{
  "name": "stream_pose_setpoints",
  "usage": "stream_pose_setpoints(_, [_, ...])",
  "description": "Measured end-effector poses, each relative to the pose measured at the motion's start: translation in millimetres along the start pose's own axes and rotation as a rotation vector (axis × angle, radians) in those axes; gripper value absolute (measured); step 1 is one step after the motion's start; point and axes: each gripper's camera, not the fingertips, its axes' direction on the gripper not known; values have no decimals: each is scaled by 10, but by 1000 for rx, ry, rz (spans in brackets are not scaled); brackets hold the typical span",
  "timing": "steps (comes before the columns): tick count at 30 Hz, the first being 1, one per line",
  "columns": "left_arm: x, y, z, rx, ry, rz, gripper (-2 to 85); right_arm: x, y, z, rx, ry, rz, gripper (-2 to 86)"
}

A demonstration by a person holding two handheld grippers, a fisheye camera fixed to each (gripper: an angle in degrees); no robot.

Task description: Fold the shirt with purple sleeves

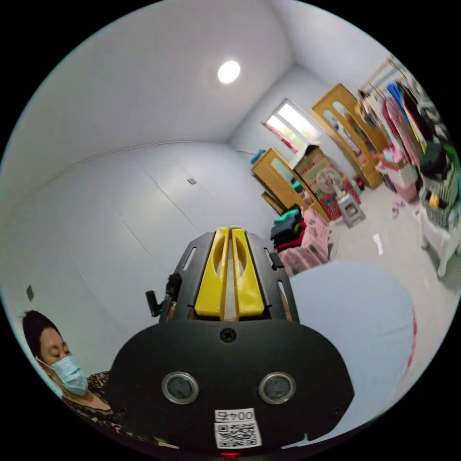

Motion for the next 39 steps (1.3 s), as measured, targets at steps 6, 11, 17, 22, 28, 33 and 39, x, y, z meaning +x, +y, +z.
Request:
stream_pose_setpoints(6, [570,-502,-551,172,-16,245,5,-886,-425,-3,31,-1,-234,-6])
stream_pose_setpoints(11, [577,374,-426,106,35,281,4,-600,257,69,-144,108,-242,-6])
stream_pose_setpoints(17, [274,2478,325,-194,41,168,4,492,1818,226,-366,207,-25,-6])
stream_pose_setpoints(22, [72,4398,835,-414,4,-112,4,1368,3373,437,-515,368,219,-6])
stream_pose_setpoints(28, [92,5339,1018,-643,-30,-110,3,1670,4092,450,-567,446,381,-6])
stream_pose_setpoints(33, [189,5445,765,-596,7,-58,3,1306,4012,401,-603,458,316,-6])
stream_pose_setpoints(39, [196,5962,622,-654,21,-55,5,1163,4211,371,-691,533,329,-5])
